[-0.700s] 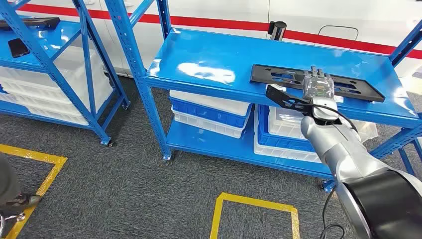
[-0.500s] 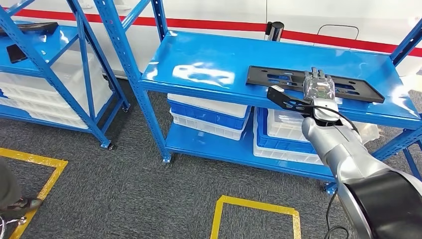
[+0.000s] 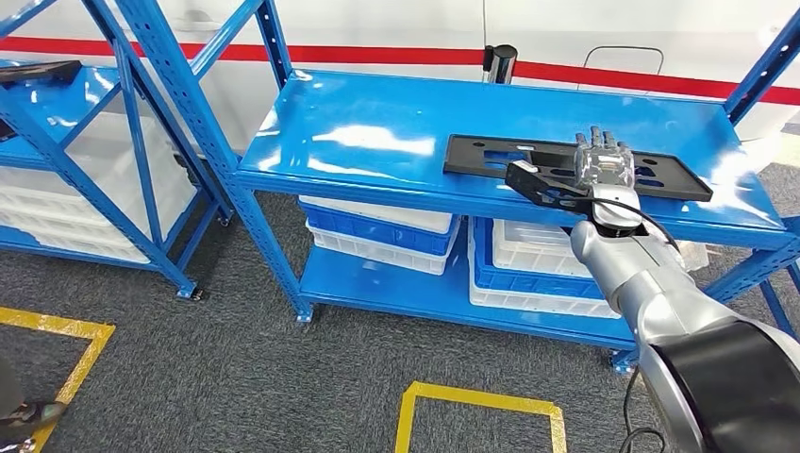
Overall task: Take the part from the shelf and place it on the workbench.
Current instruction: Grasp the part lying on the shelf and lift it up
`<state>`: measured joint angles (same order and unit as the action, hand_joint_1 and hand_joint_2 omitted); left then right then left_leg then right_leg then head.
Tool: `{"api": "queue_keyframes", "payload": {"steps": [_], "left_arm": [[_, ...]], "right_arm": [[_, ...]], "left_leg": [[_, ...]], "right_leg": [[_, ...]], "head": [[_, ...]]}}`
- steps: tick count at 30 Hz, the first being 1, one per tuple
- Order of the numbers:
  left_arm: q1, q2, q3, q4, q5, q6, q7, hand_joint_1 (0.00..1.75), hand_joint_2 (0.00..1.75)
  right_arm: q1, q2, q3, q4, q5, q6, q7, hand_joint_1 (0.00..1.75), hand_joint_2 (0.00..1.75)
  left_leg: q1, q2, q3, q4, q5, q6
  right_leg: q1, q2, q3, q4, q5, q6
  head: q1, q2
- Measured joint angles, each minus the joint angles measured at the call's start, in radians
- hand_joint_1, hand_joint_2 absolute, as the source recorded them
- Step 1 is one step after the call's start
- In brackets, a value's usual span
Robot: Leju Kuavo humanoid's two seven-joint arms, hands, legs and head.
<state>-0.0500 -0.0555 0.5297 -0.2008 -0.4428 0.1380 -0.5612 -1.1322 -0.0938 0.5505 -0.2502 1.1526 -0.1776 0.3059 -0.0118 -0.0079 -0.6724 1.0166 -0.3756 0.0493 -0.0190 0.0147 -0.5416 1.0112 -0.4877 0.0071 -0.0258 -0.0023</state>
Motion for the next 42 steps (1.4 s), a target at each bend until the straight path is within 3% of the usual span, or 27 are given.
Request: {"api": "queue_keyframes", "payload": {"steps": [1, 2, 4, 5, 6, 8, 9, 10, 11, 13, 15, 17, 19, 20, 22, 23, 24, 25, 26, 29, 30, 32, 35, 38, 40, 41, 42], "left_arm": [[0.000, 0.001, 0.002, 0.000, 0.001, 0.000, -0.010, 0.00, 0.00], [-0.001, 0.001, 0.004, 0.000, 0.001, 0.002, -0.020, 0.00, 0.00], [-0.002, -0.001, 0.008, 0.000, 0.002, 0.005, -0.038, 0.00, 0.00], [-0.003, -0.003, 0.009, 0.000, 0.002, 0.008, -0.044, 0.00, 0.00], [-0.003, -0.005, 0.011, 0.000, 0.002, 0.012, -0.049, 0.00, 0.00], [-0.003, -0.007, 0.015, 0.000, 0.003, 0.022, -0.054, 0.00, 0.00], [-0.003, -0.009, 0.017, 0.000, 0.003, 0.027, -0.054, 0.00, 0.00], [-0.002, -0.011, 0.019, 0.000, 0.003, 0.029, -0.054, 0.00, 0.00], [-0.001, -0.013, 0.022, 0.000, 0.004, 0.031, -0.055, 0.00, 0.00], [-0.001, -0.015, 0.026, 0.000, 0.008, 0.032, -0.060, 0.00, 0.00], [-0.001, -0.015, 0.032, 0.000, 0.013, 0.035, -0.069, 0.00, 0.00], [-0.001, -0.017, 0.039, 0.000, 0.019, 0.037, -0.080, 0.00, 0.00], [0.000, -0.018, 0.046, 0.000, 0.023, 0.028, -0.089, 0.00, 0.00], [0.000, -0.019, 0.049, 0.000, 0.024, 0.023, -0.091, 0.00, 0.44], [0.000, -0.019, 0.054, 0.000, 0.026, 0.013, -0.087, 0.00, 1.31], [0.000, -0.019, 0.056, 0.000, 0.026, 0.005, -0.082, 0.00, 1.31], [0.001, -0.019, 0.057, 0.000, 0.026, -0.002, -0.076, 0.00, 0.87], [0.001, -0.020, 0.058, 0.001, 0.023, -0.010, -0.068, 0.00, 0.44], [0.001, -0.019, 0.059, 0.001, 0.019, -0.013, -0.063, 0.00, 0.44], [-0.001, -0.017, 0.058, 0.001, 0.000, -0.008, -0.067, 0.00, 1.75], [-0.001, -0.016, 0.058, -0.001, -0.004, -0.004, -0.076, 0.00, 1.75], [0.002, -0.016, 0.057, -0.011, -0.003, 0.007, -0.093, 0.00, 1.75], [0.005, -0.021, 0.056, -0.029, 0.022, 0.010, -0.099, 0.00, 1.75], [0.005, -0.024, 0.055, -0.036, 0.054, 0.005, -0.099, 0.00, 1.75], [0.008, -0.027, 0.053, -0.040, 0.071, 0.006, -0.099, 0.00, 1.75], [0.010, -0.028, 0.052, -0.042, 0.078, 0.007, -0.099, 0.00, 1.75], [0.012, -0.029, 0.051, -0.044, 0.083, 0.009, -0.099, 0.00, 1.75]], "right_arm": [[0.001, -0.001, -0.001, 0.000, 0.001, 0.001, 0.001, 0.00, 1.75], [0.002, -0.002, -0.003, 0.000, 0.003, 0.001, 0.001, 0.14, 1.75], [-0.001, -0.008, -0.009, 0.000, 0.005, 0.001, 0.001, 0.84, 1.75], [-0.004, -0.011, -0.012, 0.000, 0.005, 0.000, -0.001, 1.19, 1.75], [-0.005, -0.015, -0.016, 0.000, 0.005, -0.001, -0.005, 1.42, 1.75], [-0.001, -0.019, -0.022, 0.001, 0.006, -0.003, -0.014, 1.43, 1.75], [0.004, -0.020, -0.025, 0.001, 0.006, -0.004, -0.019, 1.43, 1.75], [0.008, -0.021, -0.027, 0.001, 0.006, -0.005, -0.024, 1.39, 1.75], [0.010, -0.021, -0.029, 0.002, 0.006, -0.006, -0.030, 1.38, 1.75], [0.012, -0.019, -0.034, 0.002, 0.007, -0.011, -0.045, 1.37, 1.75], [0.014, -0.015, -0.038, 0.002, 0.008, -0.019, -0.060, 1.44, 1.75], [0.018, -0.012, -0.043, 0.002, 0.008, -0.028, -0.074, 1.53, 1.75], [0.021, -0.008, -0.049, 0.001, 0.008, -0.036, -0.088, 1.59, 1.75], [0.022, -0.007, -0.051, 0.001, 0.008, -0.041, -0.096, 1.59, 1.75], [0.026, -0.004, -0.055, 0.001, 0.008, -0.048, -0.111, 1.58, 1.75], [0.030, -0.003, -0.057, 0.001, 0.008, -0.053, -0.120, 1.57, 1.75], [0.035, -0.003, -0.059, 0.001, 0.007, -0.058, -0.130, 1.58, 1.75], [0.040, -0.002, -0.063, 0.001, 0.006, -0.065, -0.141, 1.58, 1.75], [0.044, -0.002, -0.067, 0.000, 0.004, -0.073, -0.154, 1.60, 1.75], [0.047, -0.002, -0.083, -0.006, -0.011, -0.103, -0.206, 1.68, 1.75], [0.047, -0.002, -0.090, -0.009, -0.021, -0.116, -0.236, 1.68, 1.75], [0.048, -0.003, -0.109, -0.018, -0.048, -0.139, -0.315, 1.68, 1.75], [0.035, -0.006, -0.146, -0.048, -0.102, -0.152, -0.462, 1.67, 1.75], [0.012, -0.008, -0.180, -0.082, -0.154, -0.146, -0.595, 1.66, 1.75], [0.010, -0.009, -0.195, -0.113, -0.183, -0.131, -0.655, 1.66, 1.75], [0.009, -0.011, -0.201, -0.132, -0.195, -0.121, -0.675, 1.66, 1.75], [0.006, -0.013, -0.204, -0.152, -0.205, -0.111, -0.689, 1.66, 1.75]], "left_leg": [[-0.003, -0.001, 0.002, 0.001, -0.006, 0.005], [-0.003, -0.002, 0.009, -0.008, -0.002, 0.010], [0.002, 0.001, 0.027, -0.030, 0.009, 0.016], [0.005, 0.003, 0.036, -0.042, 0.013, 0.019], [0.006, 0.003, 0.040, -0.047, 0.014, 0.021], [0.007, 0.003, 0.042, -0.047, 0.011, 0.023], [0.007, 0.002, 0.042, -0.047, 0.009, 0.022], [0.008, 0.001, 0.042, -0.045, 0.007, 0.020], [0.010, 0.000, 0.043, -0.041, 0.004, 0.016], [0.011, -0.002, 0.040, -0.025, -0.008, 0.002], [0.009, -0.003, 0.037, -0.011, -0.018, -0.012], [0.010, -0.002, 0.035, -0.008, -0.020, -0.020], [0.015, -0.001, 0.027, 0.011, -0.034, -0.029], [0.017, 0.000, 0.012, 0.045, -0.056, -0.034], [0.021, 0.002, -0.043, 0.167, -0.121, -0.045], [0.022, 0.002, -0.074, 0.230, -0.146, -0.048], [0.022, 0.003, -0.094, 0.270, -0.157, -0.048], [0.022, 0.003, -0.096, 0.273, -0.148, -0.046], [0.022, 0.003, -0.078, 0.236, -0.124, -0.040], [0.012, 0.005, 0.025, 0.043, -0.049, -0.014], [0.007, 0.007, 0.042, 0.010, -0.044, -0.007], [0.000, 0.009, 0.048, -0.003, -0.044, 0.000], [0.005, 0.011, 0.064, -0.033, -0.027, 0.014], [0.005, 0.011, 0.070, -0.043, -0.020, 0.020], [0.005, 0.007, 0.070, -0.041, -0.022, 0.020], [0.006, 0.005, 0.071, -0.039, -0.024, 0.018], [0.007, 0.002, 0.071, -0.035, -0.026, 0.015]], "right_leg": [[0.000, 0.001, 0.001, -0.003, -0.003, 0.005], [0.002, 0.002, 0.003, -0.006, -0.005, 0.010], [0.006, -0.002, -0.003, 0.012, -0.018, 0.014], [0.008, -0.003, -0.021, 0.047, -0.034, 0.014], [0.007, -0.005, -0.052, 0.103, -0.055, 0.013], [0.005, -0.005, -0.127, 0.225, -0.093, 0.015], [0.002, -0.005, -0.151, 0.254, -0.095, 0.021], [-0.001, -0.005, -0.156, 0.245, -0.080, 0.032], [-0.005, -0.006, -0.140, 0.198, -0.051, 0.044], [-0.011, -0.010, -0.081, 0.065, 0.010, 0.062], [-0.010, -0.011, -0.049, 0.004, 0.035, 0.050], [-0.006, -0.009, -0.049, 0.005, 0.038, 0.028], [-0.009, -0.009, -0.048, 0.004, 0.042, 0.015], [-0.011, -0.009, -0.047, 0.003, 0.043, 0.011], [-0.011, -0.009, -0.047, 0.003, 0.043, 0.006], [-0.009, -0.010, -0.047, 0.003, 0.043, 0.006], [-0.008, -0.010, -0.047, 0.003, 0.043, 0.006], [-0.006, -0.010, -0.047, 0.003, 0.042, 0.006], [-0.004, -0.010, -0.046, 0.003, 0.042, 0.006], [0.000, -0.008, -0.045, 0.003, 0.042, 0.006], [0.000, -0.008, -0.046, 0.002, 0.042, 0.008], [-0.001, -0.008, -0.046, -0.002, 0.042, 0.014], [0.002, -0.011, -0.063, 0.027, 0.024, 0.021], [0.002, -0.012, -0.148, 0.204, -0.051, 0.011], [0.001, -0.012, -0.185, 0.273, -0.065, 0.020], [-0.001, -0.013, -0.175, 0.248, -0.048, 0.030], [-0.004, -0.013, -0.146, 0.186, -0.019, 0.040]], "head": [[0.000, 0.000], [-0.002, 0.000], [0.000, 0.000], [0.001, 0.000], [0.002, 0.000], [0.002, 0.000], [0.002, 0.000], [0.002, 0.000], [0.002, 0.000], [0.003, 0.000], [0.002, 0.000], [0.001, 0.000], [0.000, 0.000], [-0.002, 0.000], [-0.005, 0.000], [-0.005, 0.000], [-0.005, 0.000], [-0.005, 0.000], [-0.005, 0.000], [-0.004, 0.000], [-0.004, 0.000], [-0.005, 0.000], [-0.002, 0.000], [0.001, 0.000], [0.001, 0.000], [0.001, 0.000], [0.001, 0.000]]}}
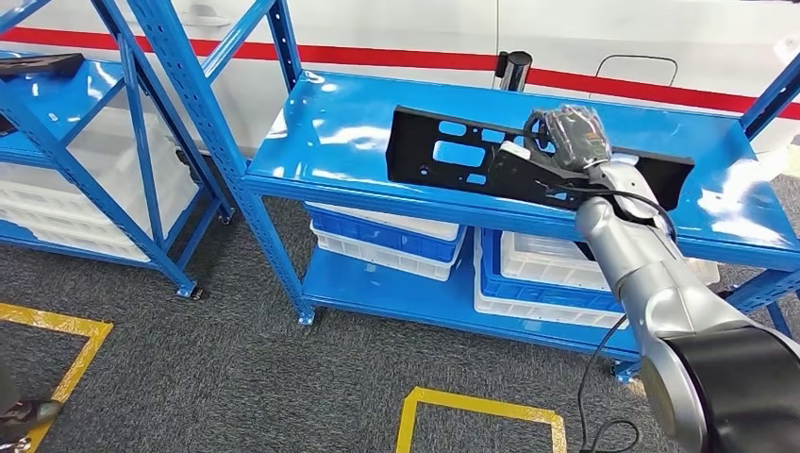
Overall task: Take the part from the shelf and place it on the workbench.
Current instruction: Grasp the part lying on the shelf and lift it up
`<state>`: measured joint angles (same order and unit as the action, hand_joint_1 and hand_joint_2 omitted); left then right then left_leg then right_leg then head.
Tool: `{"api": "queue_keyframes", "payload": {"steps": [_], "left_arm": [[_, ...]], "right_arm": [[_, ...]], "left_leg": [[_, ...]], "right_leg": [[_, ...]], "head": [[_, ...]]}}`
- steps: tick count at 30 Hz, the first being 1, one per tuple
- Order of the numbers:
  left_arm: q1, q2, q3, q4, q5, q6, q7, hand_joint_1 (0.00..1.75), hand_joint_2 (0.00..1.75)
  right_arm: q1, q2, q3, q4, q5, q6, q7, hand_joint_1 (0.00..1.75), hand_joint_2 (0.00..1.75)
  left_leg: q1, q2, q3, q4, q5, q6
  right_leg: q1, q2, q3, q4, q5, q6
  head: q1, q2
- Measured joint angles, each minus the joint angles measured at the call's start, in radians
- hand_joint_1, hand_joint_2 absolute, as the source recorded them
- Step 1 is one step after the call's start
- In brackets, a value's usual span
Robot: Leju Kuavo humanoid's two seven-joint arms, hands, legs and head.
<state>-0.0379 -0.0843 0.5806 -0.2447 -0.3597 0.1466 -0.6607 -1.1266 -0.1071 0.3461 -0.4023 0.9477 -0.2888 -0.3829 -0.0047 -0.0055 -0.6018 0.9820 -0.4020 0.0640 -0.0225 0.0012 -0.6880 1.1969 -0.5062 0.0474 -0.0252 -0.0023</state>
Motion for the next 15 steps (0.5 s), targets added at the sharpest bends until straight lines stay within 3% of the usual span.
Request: {"api": "queue_keyframes", "payload": {"steps": [2, 4, 6, 8, 12, 13, 14, 15], "left_arm": [[0.002, -0.001, -0.002, -0.004, 0.006, 0.002, 0.000, 0.00, 1.75], [0.003, 0.000, -0.003, -0.008, 0.007, 0.004, 0.000, 0.00, 1.75], [0.005, 0.000, -0.005, -0.009, 0.009, 0.004, 0.000, 0.00, 1.75], [0.006, 0.000, -0.008, -0.010, 0.017, 0.005, 0.000, 0.00, 1.75], [0.007, 0.000, -0.010, -0.010, 0.042, 0.014, 0.000, 0.00, 1.75], [0.007, -0.001, -0.010, -0.010, 0.047, 0.015, 0.000, 0.00, 1.75], [0.007, -0.002, -0.011, -0.010, 0.051, 0.016, 0.000, 0.00, 1.75], [0.007, -0.002, -0.012, -0.010, 0.053, 0.017, 0.000, 0.00, 1.75]], "right_arm": [[-0.011, -0.006, -0.005, -0.036, -0.012, 0.015, -0.013, 1.66, 1.75], [-0.021, -0.012, -0.008, -0.061, -0.017, 0.021, -0.015, 1.67, 1.75], [-0.023, -0.015, -0.010, -0.079, -0.020, 0.022, -0.019, 1.68, 1.75], [-0.024, -0.018, -0.011, -0.100, -0.032, 0.026, -0.031, 1.68, 1.75], [-0.024, -0.023, -0.009, -0.145, -0.071, 0.057, -0.041, 1.71, 1.75], [-0.023, -0.025, -0.007, -0.152, -0.080, 0.062, -0.039, 1.72, 1.75], [-0.023, -0.026, -0.005, -0.158, -0.088, 0.064, -0.038, 1.72, 1.75], [-0.023, -0.028, -0.004, -0.164, -0.095, 0.064, -0.036, 1.72, 1.75]], "left_leg": [[-0.002, -0.004, -0.004, 0.015, -0.010, -0.011], [-0.004, -0.006, -0.010, 0.026, -0.018, -0.021], [-0.003, -0.006, -0.013, 0.029, -0.020, -0.027], [0.001, -0.004, -0.025, 0.061, -0.043, -0.038], [0.013, -0.001, -0.136, 0.290, -0.149, -0.060], [0.015, -0.001, -0.152, 0.317, -0.150, -0.061], [0.016, -0.001, -0.151, 0.307, -0.134, -0.060], [0.016, -0.001, -0.129, 0.259, -0.102, -0.058]], "right_leg": [[-0.004, -0.001, 0.064, -0.134, 0.049, 0.010], [-0.001, 0.000, 0.090, -0.184, 0.064, -0.001], [-0.001, 0.003, 0.092, -0.185, 0.067, -0.015], [-0.005, 0.004, 0.094, -0.186, 0.070, -0.025], [-0.006, 0.005, 0.095, -0.186, 0.069, -0.035], [-0.006, 0.005, 0.095, -0.186, 0.069, -0.035], [-0.006, 0.005, 0.096, -0.186, 0.069, -0.035], [-0.006, 0.005, 0.096, -0.186, 0.069, -0.035]], "head": [[0.000, 0.000], [-0.001, 0.000], [-0.002, 0.000], [-0.004, 0.000], [-0.008, 0.000], [-0.008, 0.000], [-0.008, 0.000], [-0.008, 0.000]]}}
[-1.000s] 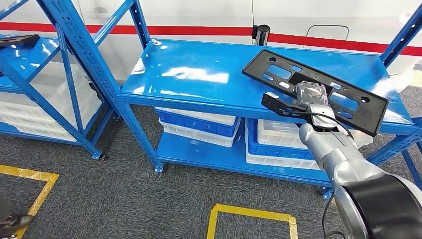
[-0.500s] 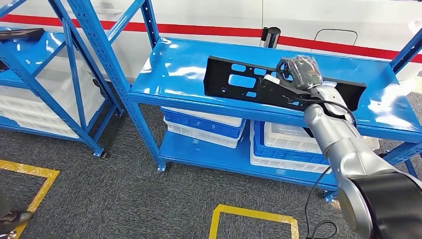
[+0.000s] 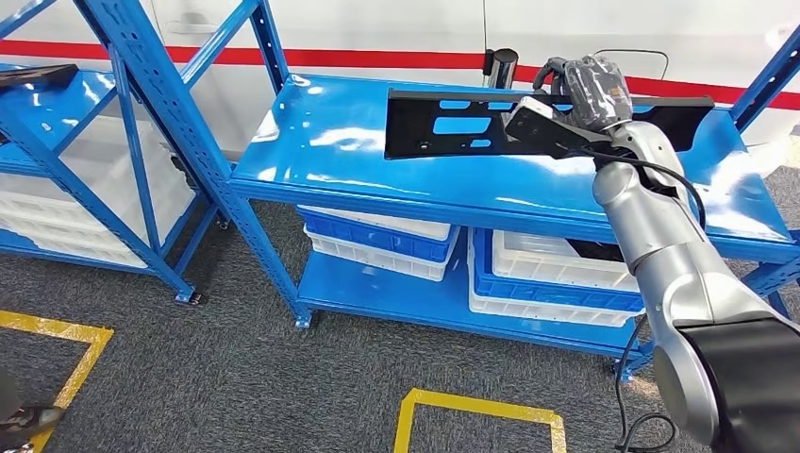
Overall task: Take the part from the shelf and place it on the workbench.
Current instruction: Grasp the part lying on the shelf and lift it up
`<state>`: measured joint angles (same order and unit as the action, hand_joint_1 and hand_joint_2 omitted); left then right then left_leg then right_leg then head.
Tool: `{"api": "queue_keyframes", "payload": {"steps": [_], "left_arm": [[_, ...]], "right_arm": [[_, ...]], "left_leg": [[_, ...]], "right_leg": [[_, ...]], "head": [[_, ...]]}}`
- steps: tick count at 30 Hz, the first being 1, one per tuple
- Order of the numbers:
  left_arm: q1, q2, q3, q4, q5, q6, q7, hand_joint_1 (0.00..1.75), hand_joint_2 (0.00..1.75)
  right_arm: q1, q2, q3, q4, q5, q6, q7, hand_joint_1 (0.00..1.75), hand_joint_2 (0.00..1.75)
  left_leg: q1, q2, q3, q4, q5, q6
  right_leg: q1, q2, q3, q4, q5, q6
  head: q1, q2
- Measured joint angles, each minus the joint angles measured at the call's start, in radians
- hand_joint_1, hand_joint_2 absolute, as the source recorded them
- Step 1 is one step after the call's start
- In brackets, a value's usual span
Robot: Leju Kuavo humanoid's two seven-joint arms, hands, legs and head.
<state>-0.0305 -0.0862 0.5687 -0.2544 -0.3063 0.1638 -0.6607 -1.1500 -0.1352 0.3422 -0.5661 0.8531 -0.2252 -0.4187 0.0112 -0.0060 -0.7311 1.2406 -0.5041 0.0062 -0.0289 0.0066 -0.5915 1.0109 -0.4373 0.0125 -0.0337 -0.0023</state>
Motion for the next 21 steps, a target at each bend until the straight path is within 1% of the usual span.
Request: {"api": "queue_keyframes", "payload": {"steps": [1, 2, 3, 4, 5, 7, 8, 9, 10, 11, 12, 13, 14, 15, 16, 17, 18, 19, 20, 21], "left_arm": [[0.000, 0.000, -0.001, 0.000, 0.002, 0.002, 0.000, 0.00, 1.75], [0.000, 0.000, -0.002, 0.000, 0.004, 0.004, 0.000, 0.00, 1.75], [-0.001, 0.001, -0.002, 0.000, 0.005, 0.007, 0.000, 0.00, 1.75], [-0.001, 0.001, -0.003, 0.000, 0.007, 0.009, 0.000, 0.00, 1.75], [-0.001, 0.001, -0.003, 0.000, 0.010, 0.010, 0.000, 0.00, 1.75], [-0.001, 0.001, -0.003, 0.000, 0.018, 0.009, 0.000, 0.00, 1.75], [-0.001, 0.001, -0.003, 0.000, 0.022, 0.008, 0.000, 0.00, 1.75], [-0.002, 0.001, -0.003, 0.000, 0.027, 0.006, 0.000, 0.00, 1.75], [-0.002, 0.001, -0.002, 0.001, 0.029, 0.006, 0.000, 0.00, 1.75], [-0.003, 0.001, -0.002, 0.001, 0.032, 0.006, 0.000, 0.00, 1.75], [-0.003, 0.002, -0.002, 0.002, 0.034, 0.008, 0.000, 0.00, 1.75], [-0.004, 0.002, -0.002, 0.005, 0.035, 0.011, 0.001, 0.00, 1.75], [-0.004, 0.002, -0.001, 0.008, 0.035, 0.016, 0.002, 0.00, 1.75], [-0.004, 0.002, -0.001, 0.012, 0.035, 0.023, 0.005, 0.00, 1.75], [-0.005, 0.002, -0.001, 0.016, 0.035, 0.031, 0.010, 0.00, 1.75], [-0.007, 0.002, -0.001, 0.019, 0.033, 0.040, 0.018, 0.00, 1.75], [-0.008, 0.003, -0.001, 0.021, 0.031, 0.048, 0.027, 0.00, 1.75], [-0.009, 0.004, -0.001, 0.023, 0.028, 0.054, 0.038, 0.00, 1.75], [-0.009, 0.005, -0.001, 0.025, 0.024, 0.060, 0.049, 0.00, 1.75], [-0.010, 0.006, -0.001, 0.027, 0.021, 0.064, 0.058, 0.00, 1.75]], "right_arm": [[-0.001, -0.002, 0.002, -0.006, -0.006, -0.001, 0.001, 1.73, 1.75], [-0.003, -0.005, 0.003, -0.013, -0.012, -0.002, 0.002, 1.73, 1.75], [-0.005, -0.009, 0.005, -0.019, -0.018, -0.004, 0.001, 1.74, 1.75], [-0.008, -0.012, 0.007, -0.024, -0.023, -0.006, 0.000, 1.73, 1.75], [-0.009, -0.014, 0.010, -0.028, -0.027, -0.008, -0.001, 1.73, 1.75], [-0.010, -0.020, 0.014, -0.036, -0.034, -0.009, -0.004, 1.73, 1.75], [-0.010, -0.023, 0.016, -0.040, -0.037, -0.009, -0.004, 1.73, 1.75], [-0.011, -0.026, 0.019, -0.043, -0.040, -0.010, -0.004, 1.73, 1.75], [-0.012, -0.029, 0.023, -0.045, -0.043, -0.010, -0.004, 1.73, 1.75], [-0.011, -0.032, 0.027, -0.046, -0.046, -0.011, -0.004, 1.73, 1.75], [-0.008, -0.035, 0.031, -0.046, -0.049, -0.011, -0.003, 1.73, 1.75], [-0.004, -0.037, 0.034, -0.046, -0.053, -0.011, -0.001, 1.73, 1.75], [0.000, -0.039, 0.037, -0.046, -0.059, -0.011, 0.000, 1.73, 1.75], [0.002, -0.040, 0.040, -0.046, -0.065, -0.011, 0.000, 1.73, 1.75], [0.003, -0.041, 0.042, -0.048, -0.073, -0.012, 0.001, 1.73, 1.75], [0.003, -0.042, 0.044, -0.049, -0.080, -0.013, 0.001, 1.73, 1.75], [0.002, -0.042, 0.046, -0.052, -0.086, -0.014, 0.001, 1.73, 1.75], [0.004, -0.043, 0.049, -0.054, -0.092, -0.016, 0.003, 1.73, 1.75], [0.005, -0.044, 0.052, -0.056, -0.097, -0.017, 0.005, 1.73, 1.75], [0.007, -0.045, 0.054, -0.057, -0.101, -0.019, 0.008, 1.73, 1.75]], "left_leg": [[0.000, 0.000, 0.034, -0.071, 0.037, 0.005], [-0.002, 0.001, 0.068, -0.139, 0.063, 0.009], [-0.004, 0.001, 0.093, -0.191, 0.079, 0.014], [-0.008, 0.001, 0.106, -0.217, 0.083, 0.019], [-0.011, 0.001, 0.108, -0.223, 0.080, 0.023], [-0.013, 0.002, 0.114, -0.235, 0.087, 0.037], [-0.012, 0.003, 0.119, -0.243, 0.093, 0.045], [-0.010, 0.004, 0.123, -0.251, 0.098, 0.052], [-0.009, 0.005, 0.124, -0.254, 0.100, 0.056], [-0.010, 0.004, 0.124, -0.255, 0.100, 0.059], [-0.010, 0.004, 0.124, -0.254, 0.100, 0.059], [-0.011, 0.003, 0.124, -0.254, 0.099, 0.060], [-0.011, 0.002, 0.124, -0.253, 0.099, 0.060], [-0.011, 0.001, 0.125, -0.253, 0.098, 0.059], [-0.011, 0.001, 0.125, -0.251, 0.097, 0.057], [-0.014, 0.001, 0.124, -0.246, 0.094, 0.053], [-0.017, 0.000, 0.122, -0.241, 0.090, 0.049], [-0.019, 0.000, 0.120, -0.236, 0.087, 0.044], [-0.020, 0.000, 0.119, -0.233, 0.085, 0.040], [-0.018, 0.001, 0.119, -0.233, 0.084, 0.036]], "right_leg": [[0.000, 0.000, 0.001, 0.000, 0.000, 0.000], [0.003, 0.001, 0.000, 0.000, -0.001, 0.002], [0.004, 0.001, -0.001, 0.000, -0.002, 0.004], [0.006, 0.001, -0.002, -0.001, -0.003, 0.008], [0.007, 0.002, -0.002, -0.003, -0.002, 0.013], [0.008, 0.000, -0.004, -0.005, -0.003, 0.024], [0.010, -0.001, -0.012, 0.012, -0.013, 0.026], [0.012, -0.002, -0.031, 0.049, -0.032, 0.023], [0.011, -0.003, -0.059, 0.108, -0.058, 0.017], [0.011, -0.003, -0.094, 0.179, -0.088, 0.011], [0.011, -0.003, -0.126, 0.244, -0.109, 0.010], [0.012, -0.003, -0.147, 0.283, -0.119, 0.013], [0.012, -0.003, -0.148, 0.283, -0.112, 0.019], [0.012, -0.003, -0.129, 0.241, -0.091, 0.027], [0.011, -0.004, -0.095, 0.170, -0.062, 0.035], [0.011, -0.006, -0.055, 0.093, -0.034, 0.040], [0.010, -0.006, -0.026, 0.035, -0.013, 0.039], [0.011, -0.006, -0.009, 0.001, -0.002, 0.035], [0.012, -0.006, -0.002, -0.010, 0.002, 0.029], [0.012, -0.005, -0.004, -0.009, 0.004, 0.022]], "head": [[0.000, 0.000], [0.000, 0.000], [0.001, 0.000], [0.001, 0.000], [0.001, 0.000], [0.001, 0.000], [0.002, 0.000], [0.003, 0.000], [0.003, 0.000], [0.004, 0.000], [0.004, 0.000], [0.005, 0.000], [0.005, 0.000], [0.006, 0.000], [0.006, 0.000], [0.007, 0.000], [0.007, 0.000], [0.006, 0.000], [0.005, 0.000], [0.003, 0.000]]}}
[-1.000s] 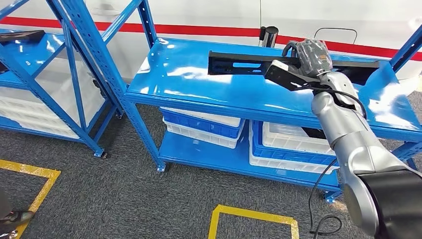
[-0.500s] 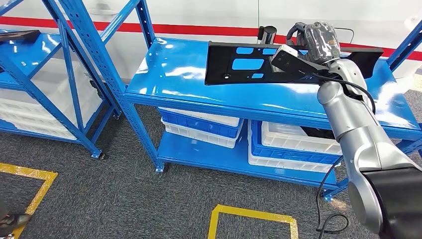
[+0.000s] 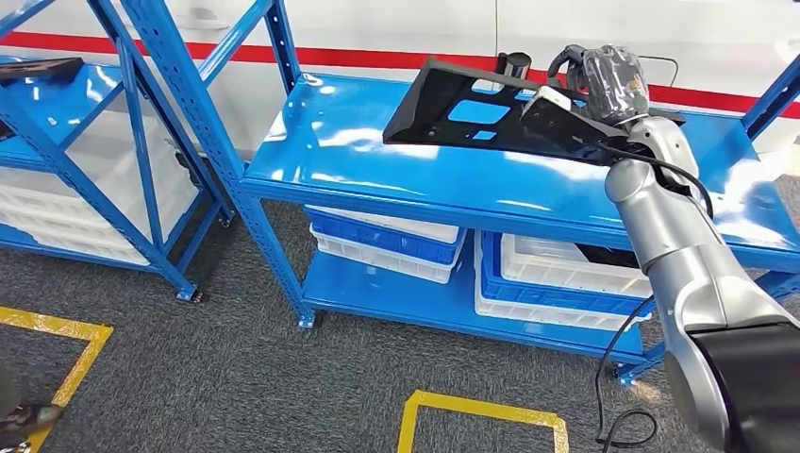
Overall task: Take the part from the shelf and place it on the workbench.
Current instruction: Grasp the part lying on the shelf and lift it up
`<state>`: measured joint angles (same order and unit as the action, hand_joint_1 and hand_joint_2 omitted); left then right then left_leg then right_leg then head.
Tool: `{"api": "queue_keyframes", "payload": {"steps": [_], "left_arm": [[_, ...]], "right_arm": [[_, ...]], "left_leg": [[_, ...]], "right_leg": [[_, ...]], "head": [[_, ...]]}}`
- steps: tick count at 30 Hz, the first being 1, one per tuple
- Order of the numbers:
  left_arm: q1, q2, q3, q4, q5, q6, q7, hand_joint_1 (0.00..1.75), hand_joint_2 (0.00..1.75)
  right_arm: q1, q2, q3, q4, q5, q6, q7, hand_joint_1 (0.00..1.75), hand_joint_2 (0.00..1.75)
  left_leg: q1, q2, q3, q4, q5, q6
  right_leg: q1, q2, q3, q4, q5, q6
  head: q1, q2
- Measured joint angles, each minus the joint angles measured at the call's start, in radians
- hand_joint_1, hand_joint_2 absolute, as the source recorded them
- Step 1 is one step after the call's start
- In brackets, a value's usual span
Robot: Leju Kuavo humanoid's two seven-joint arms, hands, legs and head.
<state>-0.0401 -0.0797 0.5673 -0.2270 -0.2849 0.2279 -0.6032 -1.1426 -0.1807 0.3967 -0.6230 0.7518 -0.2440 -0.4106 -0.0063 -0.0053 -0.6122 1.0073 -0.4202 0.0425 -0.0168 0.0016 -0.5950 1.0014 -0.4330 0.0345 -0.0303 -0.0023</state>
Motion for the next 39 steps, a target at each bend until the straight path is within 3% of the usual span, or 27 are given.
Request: {"api": "queue_keyframes", "payload": {"steps": [2, 3, 6, 7, 8, 9, 11, 13, 14, 16, 20, 39], "left_arm": [[-0.001, 0.002, 0.000, 0.003, -0.004, 0.004, 0.013, 0.00, 1.75], [-0.001, 0.003, 0.000, 0.004, -0.007, 0.005, 0.017, 0.00, 1.75], [-0.002, 0.005, 0.000, 0.008, -0.014, 0.009, 0.032, 0.00, 1.75], [-0.002, 0.005, 0.000, 0.009, -0.017, 0.011, 0.038, 0.00, 1.75], [-0.002, 0.005, 0.000, 0.010, -0.021, 0.014, 0.043, 0.00, 1.75], [-0.002, 0.006, -0.001, 0.010, -0.025, 0.016, 0.048, 0.00, 1.75], [-0.003, 0.008, -0.001, 0.010, -0.032, 0.018, 0.054, 0.00, 1.75], [-0.006, 0.010, -0.001, 0.011, -0.035, 0.017, 0.057, 0.00, 1.75], [-0.007, 0.010, -0.001, 0.011, -0.035, 0.016, 0.057, 0.00, 1.75], [-0.008, 0.010, -0.001, 0.012, -0.036, 0.014, 0.057, 0.00, 1.75], [-0.008, 0.011, -0.002, 0.014, -0.041, 0.010, 0.051, 0.00, 1.75], [-0.010, 0.015, -0.004, 0.018, -0.071, -0.004, 0.090, 0.00, 1.75]], "right_arm": [[0.002, -0.002, 0.004, -0.004, -0.008, -0.003, 0.004, 1.73, 1.75], [0.003, -0.003, 0.006, -0.007, -0.011, -0.004, 0.006, 1.73, 1.75], [0.009, -0.003, 0.010, -0.012, -0.017, -0.010, 0.011, 1.73, 1.75], [0.014, -0.003, 0.012, -0.012, -0.018, -0.012, 0.014, 1.73, 1.75], [0.020, -0.003, 0.014, -0.014, -0.019, -0.012, 0.018, 1.73, 1.75], [0.024, -0.003, 0.016, -0.016, -0.020, -0.013, 0.020, 1.73, 1.75], [0.029, -0.004, 0.019, -0.023, -0.024, -0.014, 0.024, 1.73, 1.75], [0.029, -0.006, 0.022, -0.031, -0.027, -0.018, 0.024, 1.73, 1.75], [0.029, -0.008, 0.022, -0.033, -0.031, -0.021, 0.024, 1.73, 1.75], [0.032, -0.010, 0.024, -0.035, -0.039, -0.027, 0.024, 1.73, 1.75], [0.040, -0.018, 0.026, -0.045, -0.047, -0.038, 0.024, 1.73, 1.75], [0.063, -0.042, 0.032, -0.076, -0.043, -0.041, 0.057, 1.73, 1.75]], "left_leg": [[0.005, 0.001, -0.006, 0.015, -0.012, -0.012], [0.007, 0.002, -0.020, 0.046, -0.032, -0.019], [0.016, 0.002, -0.110, 0.234, -0.121, -0.038], [0.018, 0.002, -0.136, 0.281, -0.134, -0.041], [0.019, 0.002, -0.144, 0.291, -0.126, -0.042], [0.019, 0.002, -0.132, 0.260, -0.101, -0.041], [0.019, 0.002, -0.065, 0.119, -0.033, -0.033], [0.016, 0.002, -0.014, 0.017, 0.000, -0.027], [0.014, 0.002, -0.005, -0.001, 0.003, -0.026], [0.008, 0.001, -0.005, -0.003, 0.006, -0.027], [-0.005, -0.003, -0.008, -0.002, 0.008, -0.012], [-0.011, -0.003, -0.010, 0.001, 0.006, 0.002]], "right_leg": [[-0.005, 0.000, 0.002, -0.002, 0.003, -0.011], [-0.009, 0.001, 0.004, -0.004, 0.004, -0.015], [-0.012, 0.001, 0.005, -0.004, 0.004, -0.019], [-0.012, 0.001, 0.005, -0.004, 0.004, -0.019], [-0.012, 0.001, 0.006, -0.004, 0.003, -0.019], [-0.012, 0.001, 0.007, -0.004, 0.003, -0.019], [-0.012, 0.002, 0.008, -0.004, 0.003, -0.018], [-0.004, 0.003, 0.007, -0.002, -0.001, -0.015], [0.002, 0.003, 0.005, -0.001, -0.003, -0.015], [0.006, 0.003, 0.003, 0.000, -0.005, -0.014], [0.001, -0.001, 0.003, -0.004, -0.001, -0.004], [-0.010, -0.001, 0.004, -0.012, 0.005, 0.006]], "head": [[0.000, 0.000], [-0.001, 0.000], [-0.002, 0.000], [-0.002, 0.000], [-0.002, 0.000], [-0.002, 0.000], [-0.002, 0.000], [-0.001, 0.000], [0.000, 0.000], [0.000, 0.000], [0.000, 0.000], [-0.001, 0.000]]}}
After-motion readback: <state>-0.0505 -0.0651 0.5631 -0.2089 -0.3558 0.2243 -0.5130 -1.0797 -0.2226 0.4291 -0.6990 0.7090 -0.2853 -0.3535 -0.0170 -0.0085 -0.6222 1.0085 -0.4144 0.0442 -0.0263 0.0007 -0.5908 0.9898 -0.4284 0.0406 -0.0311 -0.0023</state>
